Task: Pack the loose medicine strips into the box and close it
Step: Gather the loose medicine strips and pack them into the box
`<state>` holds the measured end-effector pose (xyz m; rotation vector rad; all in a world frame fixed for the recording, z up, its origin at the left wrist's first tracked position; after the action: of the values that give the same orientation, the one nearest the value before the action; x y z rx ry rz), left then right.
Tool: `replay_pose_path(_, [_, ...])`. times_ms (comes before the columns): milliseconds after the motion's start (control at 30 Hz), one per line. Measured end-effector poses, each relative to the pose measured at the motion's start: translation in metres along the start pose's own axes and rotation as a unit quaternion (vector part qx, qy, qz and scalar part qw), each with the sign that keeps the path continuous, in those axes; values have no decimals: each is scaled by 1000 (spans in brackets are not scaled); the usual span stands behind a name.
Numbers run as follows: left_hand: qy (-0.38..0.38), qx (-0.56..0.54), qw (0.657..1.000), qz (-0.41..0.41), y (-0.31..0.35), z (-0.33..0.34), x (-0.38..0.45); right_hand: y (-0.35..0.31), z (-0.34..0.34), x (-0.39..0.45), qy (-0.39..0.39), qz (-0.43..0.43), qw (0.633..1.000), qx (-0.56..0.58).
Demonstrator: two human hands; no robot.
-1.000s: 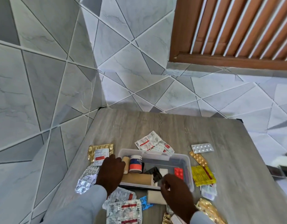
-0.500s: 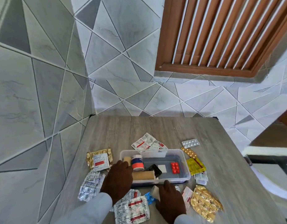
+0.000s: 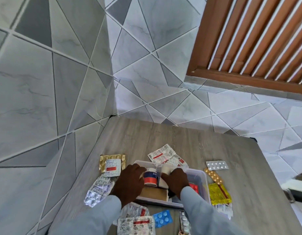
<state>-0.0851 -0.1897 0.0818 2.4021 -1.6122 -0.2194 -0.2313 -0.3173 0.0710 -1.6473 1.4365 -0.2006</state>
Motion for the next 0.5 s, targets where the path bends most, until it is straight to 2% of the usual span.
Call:
replay_pose_path(100, [32, -21, 998, -48, -15, -1, 8, 9, 13, 11, -44, 17, 998, -39])
replay_pose_path(233, [27, -32, 987, -153, -46, -4, 3, 15, 17, 18, -72, -11, 993, -89])
replay_pose_path(400, [30, -75, 942, -327, -100, -7, -19, -8, 4, 12, 15, -150, 980, -132])
replay_pose_path(500, [-14, -109, 904, -412, -131, -3, -28, -44, 17, 16, -4, -242, 967, -74])
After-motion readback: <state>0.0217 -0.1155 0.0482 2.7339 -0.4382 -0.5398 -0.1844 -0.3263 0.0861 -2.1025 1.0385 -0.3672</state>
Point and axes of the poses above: each hand's wrist, its own x-axis towards the middle knuckle, its own z-axis out of the palm, y = z × x, the point moved 3 cm from there along x, towards the middle knuckle, and after that the axes turned 14 degrees about x, right-handed, at the moved point
